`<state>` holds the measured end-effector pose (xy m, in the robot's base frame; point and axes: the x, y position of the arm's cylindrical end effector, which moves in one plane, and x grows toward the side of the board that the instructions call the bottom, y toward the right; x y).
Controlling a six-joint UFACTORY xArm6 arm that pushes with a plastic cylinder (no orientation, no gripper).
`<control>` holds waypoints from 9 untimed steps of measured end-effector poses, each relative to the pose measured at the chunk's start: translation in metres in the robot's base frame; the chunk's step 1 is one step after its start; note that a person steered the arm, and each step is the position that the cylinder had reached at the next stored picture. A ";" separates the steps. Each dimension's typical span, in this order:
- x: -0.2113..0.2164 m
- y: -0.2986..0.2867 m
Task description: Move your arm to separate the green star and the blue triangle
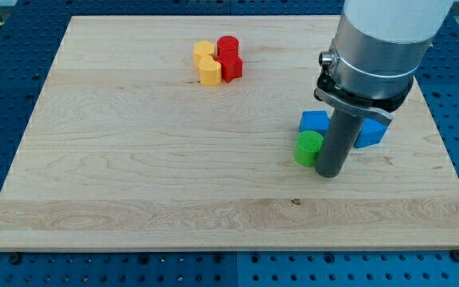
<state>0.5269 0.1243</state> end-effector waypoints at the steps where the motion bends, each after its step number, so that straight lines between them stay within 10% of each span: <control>1: 0.021 -0.012; 4: 0.065 0.109; 6: 0.027 0.220; 9: -0.076 0.220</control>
<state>0.4512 0.3446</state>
